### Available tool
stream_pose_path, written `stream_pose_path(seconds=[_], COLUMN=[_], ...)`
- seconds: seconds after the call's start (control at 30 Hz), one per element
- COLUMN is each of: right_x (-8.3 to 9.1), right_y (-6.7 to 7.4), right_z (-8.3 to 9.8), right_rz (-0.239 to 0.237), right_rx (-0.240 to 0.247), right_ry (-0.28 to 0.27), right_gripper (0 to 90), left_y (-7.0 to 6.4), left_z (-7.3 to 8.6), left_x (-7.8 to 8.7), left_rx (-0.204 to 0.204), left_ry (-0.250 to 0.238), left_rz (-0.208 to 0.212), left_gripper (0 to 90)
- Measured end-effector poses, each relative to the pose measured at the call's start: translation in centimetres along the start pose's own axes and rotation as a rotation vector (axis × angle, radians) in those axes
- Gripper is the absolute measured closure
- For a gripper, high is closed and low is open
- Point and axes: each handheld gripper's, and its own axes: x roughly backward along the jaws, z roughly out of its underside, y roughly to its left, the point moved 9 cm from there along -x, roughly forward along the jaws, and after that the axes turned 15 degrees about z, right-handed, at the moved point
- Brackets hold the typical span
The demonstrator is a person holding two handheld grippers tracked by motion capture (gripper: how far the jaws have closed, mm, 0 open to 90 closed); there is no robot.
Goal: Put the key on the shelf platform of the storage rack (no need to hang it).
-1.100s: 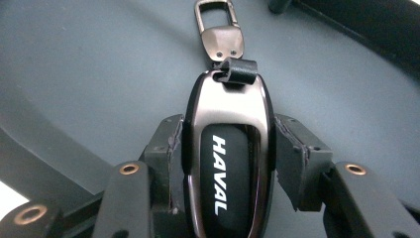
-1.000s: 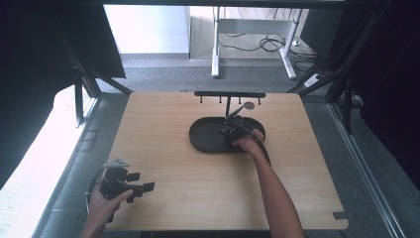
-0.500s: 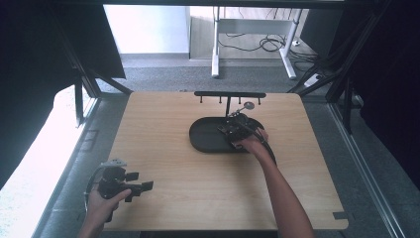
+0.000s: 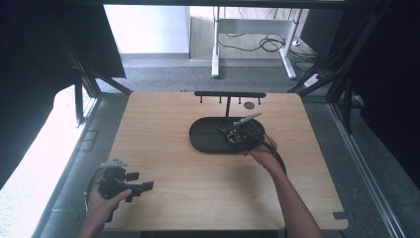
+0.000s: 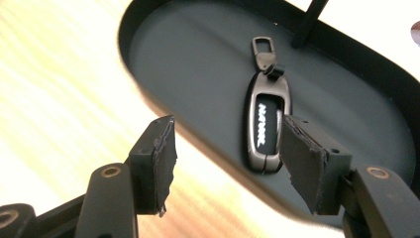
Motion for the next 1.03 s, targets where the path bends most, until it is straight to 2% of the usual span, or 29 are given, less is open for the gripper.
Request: stream_pose_path(seconds=[0.2,0.37,0.53,0.73,0.9,1.03], right_x=[1.9,3.2,4.0,3.4,3.4,2.8], right_y=[0.7,1.6,2.0,1.7,1.5,1.4], right_z=[2.2,4.4,6.9,10.1,10.4,10.8], right_rz=[-0.024,-0.038,-0.054,-0.043,-0.028,-0.014], right_rx=[-0.017,-0.002,-0.025,-0.066,-0.072,-0.068], right_ry=[-0.044,-0.069,-0.087,-0.058,-0.060,-0.049], right_gripper=[39.7,39.6,39.6,40.4,41.5,38.2], left_y=[-0.1,-0.1,-0.2,-0.3,-0.4,-0.4], left_z=[0.0,0.1,0.1,0.1,0.1,0.2], left_x=[-0.3,-0.4,-0.3,-0.6,-0.7,-0.8], left_rx=[-0.001,-0.001,-0.005,-0.006,-0.008,-0.008], left_ry=[0.004,0.009,0.008,0.015,0.018,0.021], left_rz=[-0.001,-0.003,-0.003,-0.001,0.003,0.006], left_gripper=[19.7,19.7,19.7,19.6,19.7,19.6])
